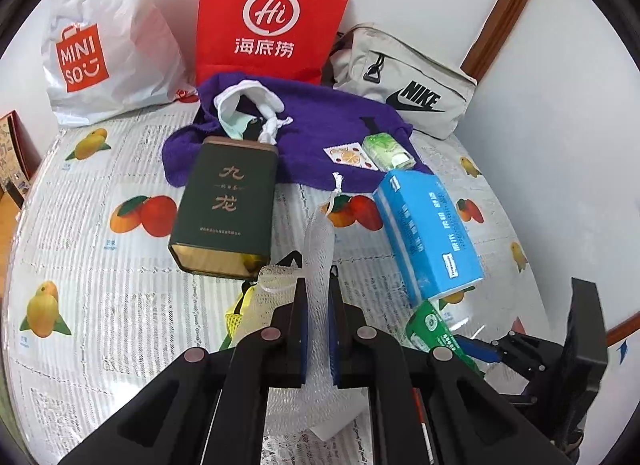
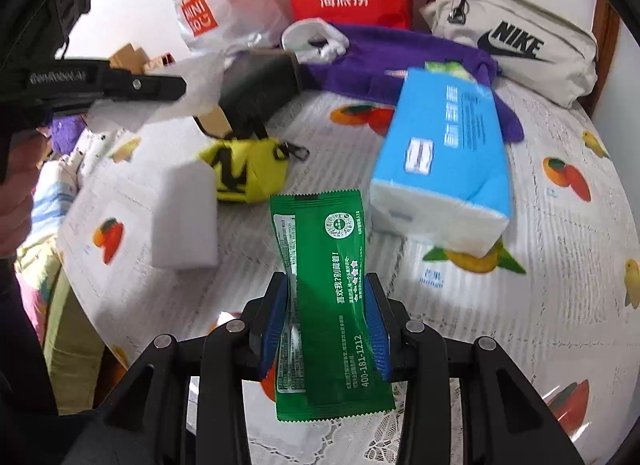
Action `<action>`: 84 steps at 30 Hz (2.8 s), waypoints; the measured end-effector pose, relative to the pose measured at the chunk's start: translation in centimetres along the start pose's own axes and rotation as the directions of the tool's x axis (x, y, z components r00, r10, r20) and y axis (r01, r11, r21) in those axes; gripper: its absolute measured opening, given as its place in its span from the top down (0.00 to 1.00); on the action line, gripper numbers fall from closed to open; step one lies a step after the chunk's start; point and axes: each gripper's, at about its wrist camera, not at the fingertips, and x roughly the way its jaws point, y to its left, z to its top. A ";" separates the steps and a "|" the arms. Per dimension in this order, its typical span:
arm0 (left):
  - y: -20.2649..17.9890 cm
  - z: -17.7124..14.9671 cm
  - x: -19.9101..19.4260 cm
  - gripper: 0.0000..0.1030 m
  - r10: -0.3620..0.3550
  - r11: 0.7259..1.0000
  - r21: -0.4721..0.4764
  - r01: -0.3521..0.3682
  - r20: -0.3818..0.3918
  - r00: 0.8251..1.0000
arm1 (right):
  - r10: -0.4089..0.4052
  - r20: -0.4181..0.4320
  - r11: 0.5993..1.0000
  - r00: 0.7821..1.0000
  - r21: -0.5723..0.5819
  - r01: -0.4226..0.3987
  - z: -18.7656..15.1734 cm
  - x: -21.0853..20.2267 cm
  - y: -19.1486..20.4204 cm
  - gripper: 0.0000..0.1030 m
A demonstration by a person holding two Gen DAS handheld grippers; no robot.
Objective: Organize soft objects
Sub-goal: 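Carry the green sachet and mesh bag up toward the purple towel, then lower sachet and mesh bag onto the purple towel and open both grippers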
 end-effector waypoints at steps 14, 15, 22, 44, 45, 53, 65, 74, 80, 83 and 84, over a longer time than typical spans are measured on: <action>-0.2 2.8 -0.5 0.92 0.003 1.000 0.014 -0.003 0.028 1.000 | -0.009 0.096 1.000 0.995 0.030 0.007 4.5 -2.4 -1.4 0.63; -0.3 3.2 -0.4 0.92 0.002 1.000 0.013 -0.002 0.028 1.000 | -0.015 0.097 0.999 0.995 0.032 0.012 4.9 -2.4 -1.6 0.63; -0.4 5.4 -0.2 0.92 0.000 1.000 0.026 -0.001 0.042 0.999 | -0.040 0.113 0.997 0.993 0.067 0.033 8.3 -2.1 -3.1 0.63; 1.2 13.6 7.0 0.92 0.017 0.999 0.043 -0.017 -0.002 1.000 | -0.102 0.166 0.991 0.981 0.103 0.086 20.7 3.4 -10.4 0.63; 1.2 14.1 7.2 0.92 0.018 0.999 0.044 -0.018 -0.002 1.000 | -0.101 0.163 0.991 0.981 0.105 0.085 21.2 3.8 -10.7 0.63; 2.0 17.9 9.9 0.92 0.014 0.999 0.031 -0.014 -0.012 1.000 | -0.097 0.165 0.991 0.982 0.106 0.080 25.5 6.2 -12.5 0.62; 3.5 18.9 13.4 0.92 -0.009 1.000 0.006 0.009 -0.040 0.999 | -0.101 0.057 0.988 0.993 0.126 0.093 27.8 11.8 -14.7 0.62; 4.0 18.8 14.9 0.92 -0.024 1.000 -0.007 0.023 -0.066 0.998 | -0.079 -0.014 0.988 0.997 0.132 0.080 27.6 14.9 -15.1 0.62; 4.4 18.7 15.5 0.92 -0.051 0.998 -0.027 0.049 -0.083 0.995 | -0.066 -0.048 0.986 0.997 0.153 0.072 27.3 16.1 -15.4 0.62; 4.4 18.5 15.9 0.92 -0.069 0.997 -0.032 0.066 -0.098 0.993 | -0.067 -0.052 0.984 0.996 0.162 0.075 27.2 16.2 -15.6 0.62; 4.4 18.4 16.1 0.92 -0.076 0.997 -0.040 0.072 -0.107 0.991 | -0.076 -0.051 0.983 0.996 0.162 0.083 27.2 16.1 -15.7 0.62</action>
